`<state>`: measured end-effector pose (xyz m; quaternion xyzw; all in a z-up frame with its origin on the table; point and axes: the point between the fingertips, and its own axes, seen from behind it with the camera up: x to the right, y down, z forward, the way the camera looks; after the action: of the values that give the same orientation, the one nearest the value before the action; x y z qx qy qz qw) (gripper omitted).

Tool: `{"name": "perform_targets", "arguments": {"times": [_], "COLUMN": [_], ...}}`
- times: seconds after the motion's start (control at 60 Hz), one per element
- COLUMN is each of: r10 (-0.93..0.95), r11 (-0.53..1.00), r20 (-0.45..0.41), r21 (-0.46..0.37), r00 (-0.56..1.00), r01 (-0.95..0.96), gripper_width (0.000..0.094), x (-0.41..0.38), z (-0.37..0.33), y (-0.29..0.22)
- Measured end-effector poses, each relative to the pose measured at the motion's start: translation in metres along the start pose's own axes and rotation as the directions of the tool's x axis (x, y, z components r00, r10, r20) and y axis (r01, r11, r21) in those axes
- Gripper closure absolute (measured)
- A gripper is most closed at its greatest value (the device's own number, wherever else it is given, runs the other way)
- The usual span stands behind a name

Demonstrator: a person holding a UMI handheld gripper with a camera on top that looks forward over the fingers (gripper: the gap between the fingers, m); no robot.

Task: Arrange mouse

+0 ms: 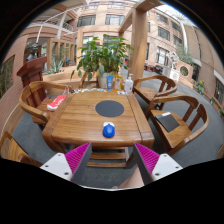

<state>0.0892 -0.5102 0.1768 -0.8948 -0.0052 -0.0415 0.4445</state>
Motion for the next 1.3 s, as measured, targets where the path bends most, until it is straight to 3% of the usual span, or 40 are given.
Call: {"name": "perform_targets", "arguments": {"times": [0.367,0.8,0.95,1.05,1.117,1.3], "r10": [0.029,0.069,0.066,0.045,0.055,0.033], "r11": [0.992,0.997,0.997,0.999,0.998,0.999], "r20": [-0.010,0.054,0.054,0.034,0.053,-0.006], "r21": [-0.125,-0.038,-0.041,-0.013,0.006,0.043], "r00": [1.000,0.996,0.996,0.998,0.997,0.999], "r01": [-0.030,-0.067,-0.064,-0.044,-0.056,-0.033], "gripper_width": [0.0082,0.0082,0.0099,0.0244,0.0428,0.0544], "x": [0.007,-0.018,-0.015,-0.012,-0.020,-0.013], "z": [0.060,0.228,0.279,0.294,0.301,0.305], "y": [0.046,0.025,0.021,0.013,0.007,0.001]}}
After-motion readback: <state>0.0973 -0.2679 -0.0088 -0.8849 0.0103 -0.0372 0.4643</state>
